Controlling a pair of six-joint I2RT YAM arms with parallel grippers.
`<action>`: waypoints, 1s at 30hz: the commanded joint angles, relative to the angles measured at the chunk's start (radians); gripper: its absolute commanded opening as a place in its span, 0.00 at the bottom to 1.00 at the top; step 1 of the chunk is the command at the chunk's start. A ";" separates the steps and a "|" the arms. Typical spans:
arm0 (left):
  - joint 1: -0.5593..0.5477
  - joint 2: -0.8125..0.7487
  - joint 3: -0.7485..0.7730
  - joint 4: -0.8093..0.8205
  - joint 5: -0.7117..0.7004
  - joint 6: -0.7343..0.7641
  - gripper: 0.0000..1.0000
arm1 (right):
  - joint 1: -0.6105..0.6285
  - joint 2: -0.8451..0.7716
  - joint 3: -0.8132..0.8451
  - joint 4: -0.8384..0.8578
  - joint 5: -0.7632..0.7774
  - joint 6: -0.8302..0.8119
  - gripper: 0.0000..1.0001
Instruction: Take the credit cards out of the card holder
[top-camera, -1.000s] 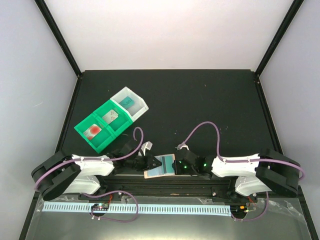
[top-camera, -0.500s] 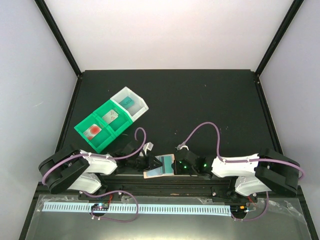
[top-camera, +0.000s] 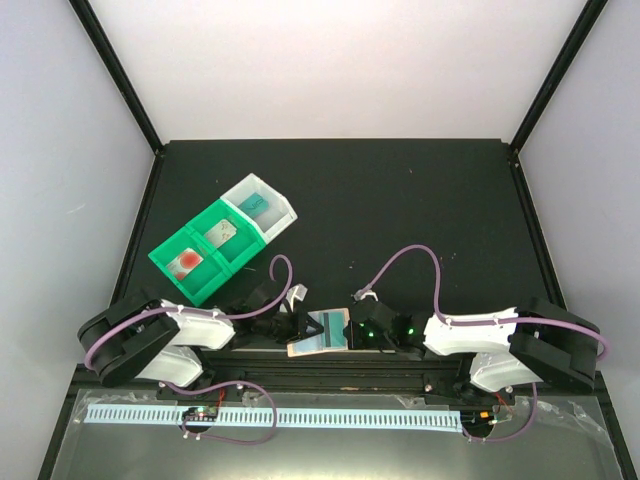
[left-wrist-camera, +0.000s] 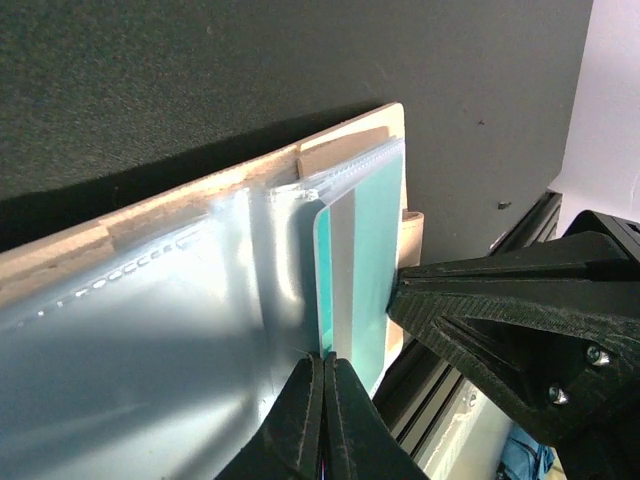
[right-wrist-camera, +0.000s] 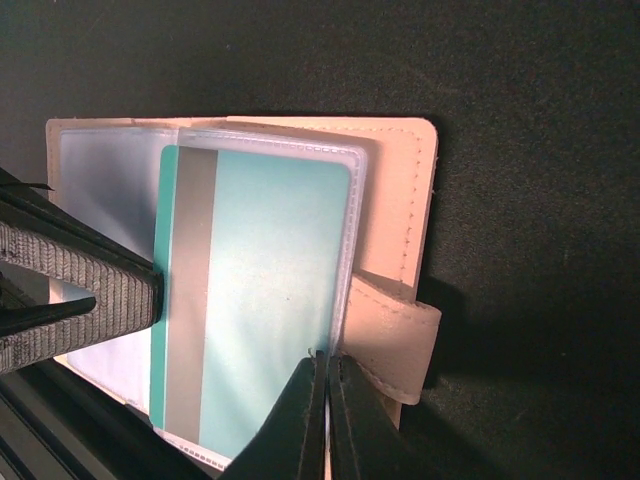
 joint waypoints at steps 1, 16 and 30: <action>-0.007 -0.028 0.024 0.006 0.008 0.018 0.02 | 0.004 0.001 -0.017 0.002 0.003 0.017 0.02; 0.021 -0.057 0.017 -0.064 0.017 0.077 0.01 | 0.005 0.014 -0.033 0.000 0.032 0.035 0.01; 0.045 -0.126 0.011 -0.135 0.005 0.099 0.02 | 0.004 0.008 -0.039 0.005 0.045 0.034 0.01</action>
